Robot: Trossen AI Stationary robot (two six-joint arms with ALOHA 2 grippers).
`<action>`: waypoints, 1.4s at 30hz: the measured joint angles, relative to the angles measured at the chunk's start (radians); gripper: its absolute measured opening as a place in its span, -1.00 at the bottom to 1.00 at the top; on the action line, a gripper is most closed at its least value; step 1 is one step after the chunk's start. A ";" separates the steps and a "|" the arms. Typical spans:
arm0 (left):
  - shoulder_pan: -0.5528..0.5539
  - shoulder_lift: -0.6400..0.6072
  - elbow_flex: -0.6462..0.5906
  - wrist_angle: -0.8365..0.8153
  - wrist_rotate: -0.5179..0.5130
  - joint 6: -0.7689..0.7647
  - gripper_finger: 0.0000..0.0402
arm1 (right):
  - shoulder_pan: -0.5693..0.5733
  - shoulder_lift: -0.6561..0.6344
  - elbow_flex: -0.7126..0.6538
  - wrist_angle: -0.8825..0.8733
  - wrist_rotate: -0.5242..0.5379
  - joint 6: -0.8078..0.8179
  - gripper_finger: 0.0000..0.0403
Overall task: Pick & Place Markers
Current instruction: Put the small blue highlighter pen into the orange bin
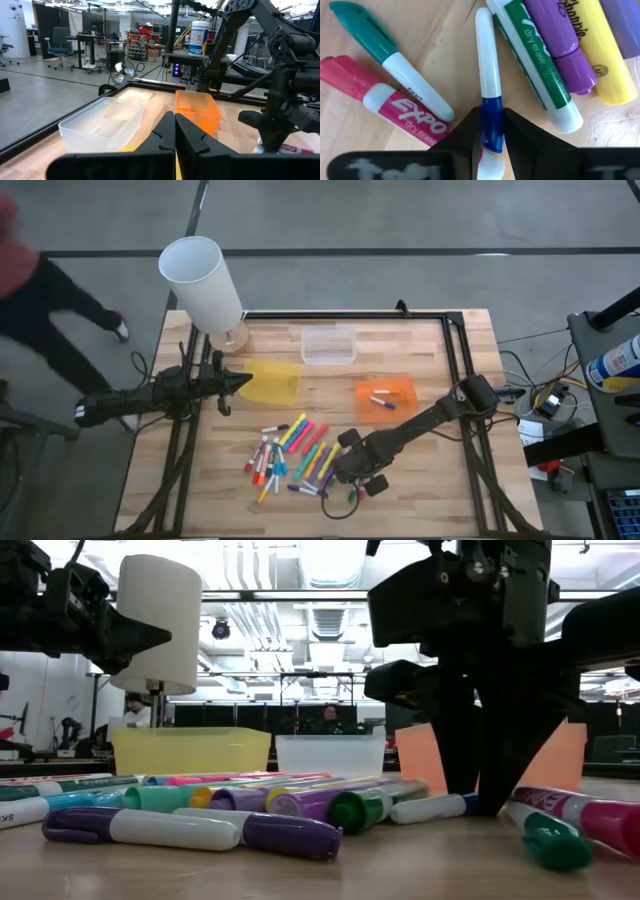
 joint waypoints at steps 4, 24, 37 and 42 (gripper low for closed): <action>0.000 0.000 0.000 0.000 0.000 0.000 -1.00 | -0.001 -0.001 0.008 -0.006 0.000 0.015 -0.71; 0.000 0.000 0.000 0.000 0.000 0.000 -1.00 | -0.108 -0.277 0.086 -0.333 0.098 0.190 -0.74; 0.000 0.002 0.000 0.000 0.000 0.000 -1.00 | -0.286 -0.563 -0.118 -0.365 0.162 0.306 -0.73; 0.000 0.002 0.000 0.000 0.000 0.000 -1.00 | -0.342 -0.598 -0.216 -0.363 0.161 0.321 -0.73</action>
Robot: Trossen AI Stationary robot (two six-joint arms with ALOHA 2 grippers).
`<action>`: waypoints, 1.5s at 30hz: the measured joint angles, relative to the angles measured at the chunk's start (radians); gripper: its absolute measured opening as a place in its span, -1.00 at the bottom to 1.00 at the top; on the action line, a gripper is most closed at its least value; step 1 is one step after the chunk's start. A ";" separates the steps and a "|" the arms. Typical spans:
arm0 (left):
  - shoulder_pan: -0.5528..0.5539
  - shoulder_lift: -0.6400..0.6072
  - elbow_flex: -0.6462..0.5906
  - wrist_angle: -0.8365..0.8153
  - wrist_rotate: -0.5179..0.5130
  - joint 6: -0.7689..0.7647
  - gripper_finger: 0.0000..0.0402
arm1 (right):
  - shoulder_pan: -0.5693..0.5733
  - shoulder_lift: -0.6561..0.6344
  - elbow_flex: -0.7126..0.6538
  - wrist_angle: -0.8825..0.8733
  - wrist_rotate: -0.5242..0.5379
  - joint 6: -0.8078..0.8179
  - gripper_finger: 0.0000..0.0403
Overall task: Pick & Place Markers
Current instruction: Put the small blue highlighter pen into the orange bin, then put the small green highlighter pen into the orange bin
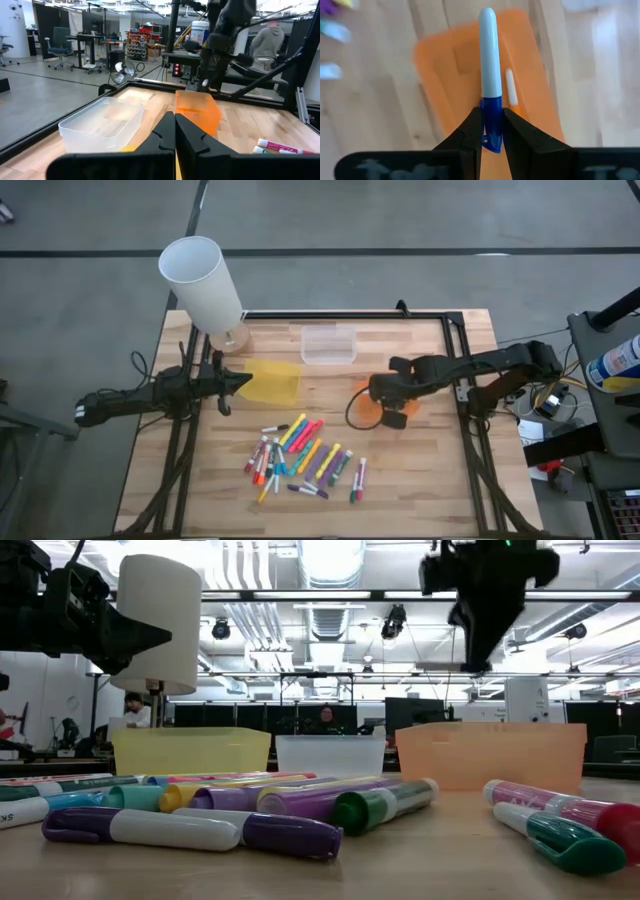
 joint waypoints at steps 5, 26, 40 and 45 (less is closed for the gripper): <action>0.000 0.000 0.000 0.000 0.000 0.000 -1.00 | -0.032 0.000 -0.103 0.049 -0.009 -0.016 -0.73; 0.000 0.000 0.000 0.000 0.000 0.000 -1.00 | -0.080 0.005 -0.263 0.197 -0.053 -0.075 -0.73; 0.000 0.000 0.000 0.000 0.000 0.000 -1.00 | -0.080 0.005 -0.259 0.214 -0.021 -0.049 -0.32; 0.000 0.000 0.000 0.000 0.000 0.000 -1.00 | -0.080 0.005 -0.258 0.213 -0.021 -0.049 -0.21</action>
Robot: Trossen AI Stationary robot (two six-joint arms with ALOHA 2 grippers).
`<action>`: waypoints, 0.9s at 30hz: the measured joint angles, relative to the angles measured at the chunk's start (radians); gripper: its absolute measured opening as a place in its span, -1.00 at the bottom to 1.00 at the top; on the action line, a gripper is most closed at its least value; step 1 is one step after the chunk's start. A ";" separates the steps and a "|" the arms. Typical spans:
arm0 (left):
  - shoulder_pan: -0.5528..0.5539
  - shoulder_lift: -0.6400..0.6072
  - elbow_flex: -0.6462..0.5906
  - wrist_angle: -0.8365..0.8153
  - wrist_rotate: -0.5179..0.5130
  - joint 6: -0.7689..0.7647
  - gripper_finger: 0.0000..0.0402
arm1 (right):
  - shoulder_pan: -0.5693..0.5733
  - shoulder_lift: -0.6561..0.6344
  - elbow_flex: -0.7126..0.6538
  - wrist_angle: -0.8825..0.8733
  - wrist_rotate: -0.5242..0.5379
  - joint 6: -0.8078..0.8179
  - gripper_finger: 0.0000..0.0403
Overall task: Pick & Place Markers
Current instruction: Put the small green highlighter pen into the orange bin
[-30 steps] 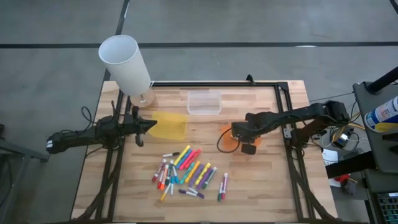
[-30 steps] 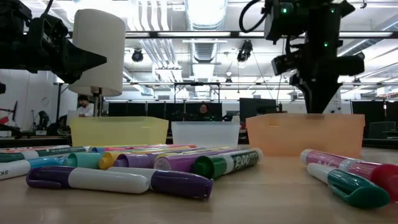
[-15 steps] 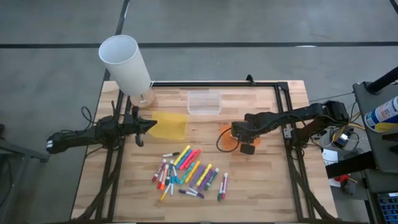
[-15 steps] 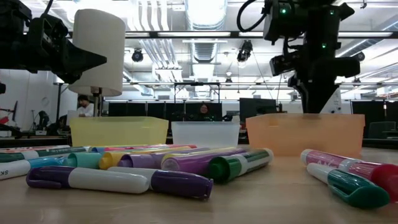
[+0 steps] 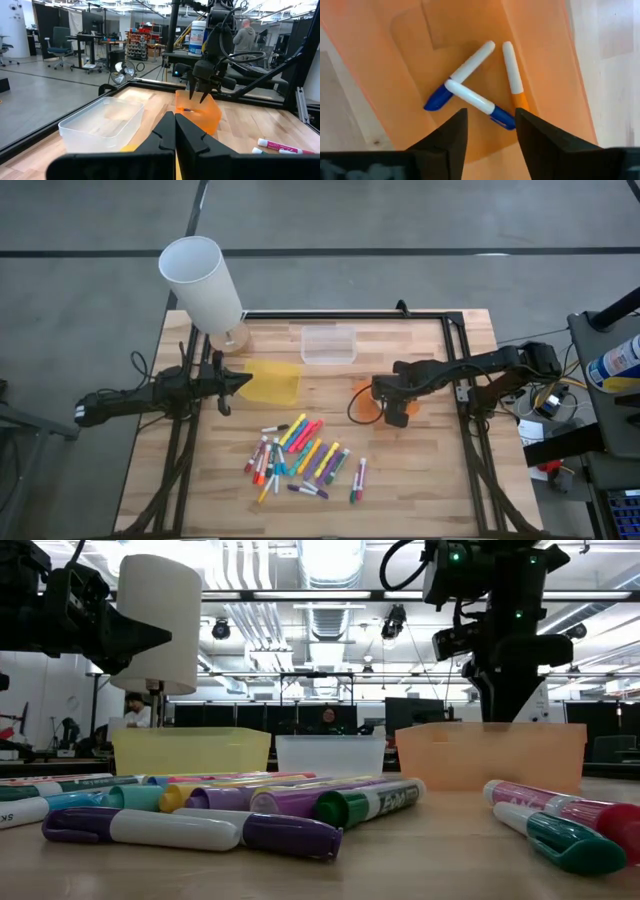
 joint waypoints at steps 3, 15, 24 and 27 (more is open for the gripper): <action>0.000 0.000 0.000 0.000 0.000 0.000 -1.00 | 0.008 0.000 0.027 -0.002 -0.008 -0.001 -0.20; 0.000 0.000 0.000 0.000 0.000 0.000 -1.00 | 0.176 0.068 0.315 0.130 -0.046 -0.151 -0.24; 0.000 0.000 0.000 0.000 0.000 0.000 -1.00 | 0.319 0.293 0.526 0.144 -0.066 -0.182 -0.30; 0.000 0.000 0.000 0.000 0.000 0.000 -1.00 | 0.361 0.369 0.585 0.076 -0.068 -0.168 -0.32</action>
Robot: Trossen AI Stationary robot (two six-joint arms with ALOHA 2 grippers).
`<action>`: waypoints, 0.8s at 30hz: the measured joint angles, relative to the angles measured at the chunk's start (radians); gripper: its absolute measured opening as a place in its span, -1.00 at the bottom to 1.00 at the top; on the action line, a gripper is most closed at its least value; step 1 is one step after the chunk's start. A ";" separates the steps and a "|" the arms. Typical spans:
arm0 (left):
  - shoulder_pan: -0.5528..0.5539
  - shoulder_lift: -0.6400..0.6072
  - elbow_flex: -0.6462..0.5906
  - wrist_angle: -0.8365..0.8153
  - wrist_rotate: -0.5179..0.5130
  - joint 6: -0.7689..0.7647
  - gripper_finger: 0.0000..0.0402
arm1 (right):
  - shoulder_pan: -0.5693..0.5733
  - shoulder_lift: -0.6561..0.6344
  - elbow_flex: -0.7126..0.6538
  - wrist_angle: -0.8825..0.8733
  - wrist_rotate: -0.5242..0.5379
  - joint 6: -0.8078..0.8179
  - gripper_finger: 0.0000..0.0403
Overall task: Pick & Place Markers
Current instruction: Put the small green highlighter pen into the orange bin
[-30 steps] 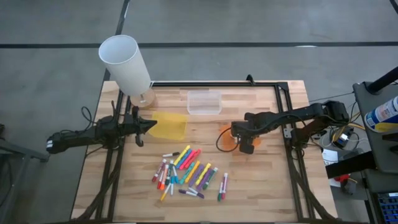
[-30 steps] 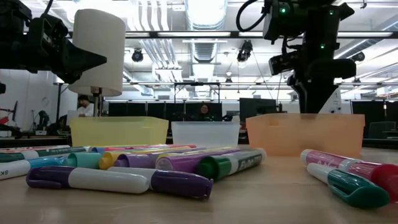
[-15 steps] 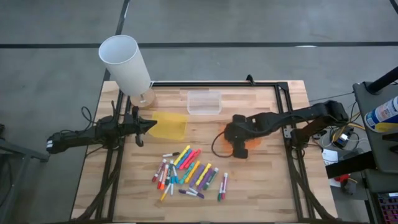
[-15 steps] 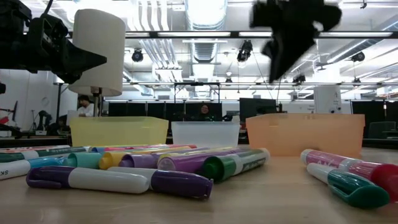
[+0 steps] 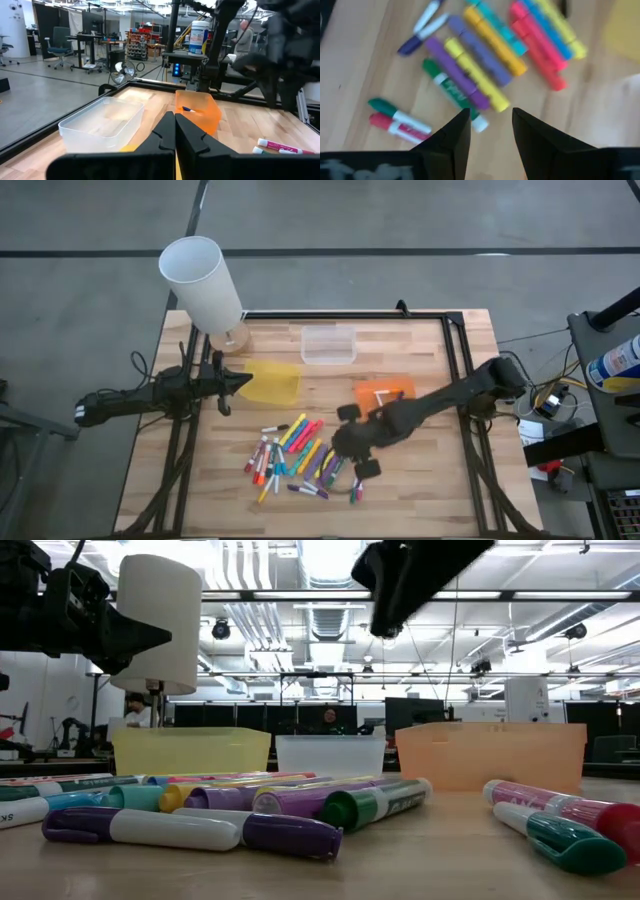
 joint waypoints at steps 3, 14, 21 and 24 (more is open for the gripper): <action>0.000 0.000 0.000 0.000 0.000 0.000 -1.00 | 0.036 0.057 0.038 -0.038 0.000 -0.001 -0.35; 0.000 0.000 0.000 0.000 0.000 0.000 -1.00 | 0.125 0.207 0.080 -0.025 -0.090 -0.029 -0.41; 0.000 0.000 0.000 0.000 0.000 0.000 -1.00 | 0.152 0.279 0.080 -0.016 -0.098 -0.029 -0.41; 0.000 0.000 0.000 0.000 0.000 0.000 -1.00 | 0.161 0.298 0.079 -0.022 -0.096 -0.042 -0.42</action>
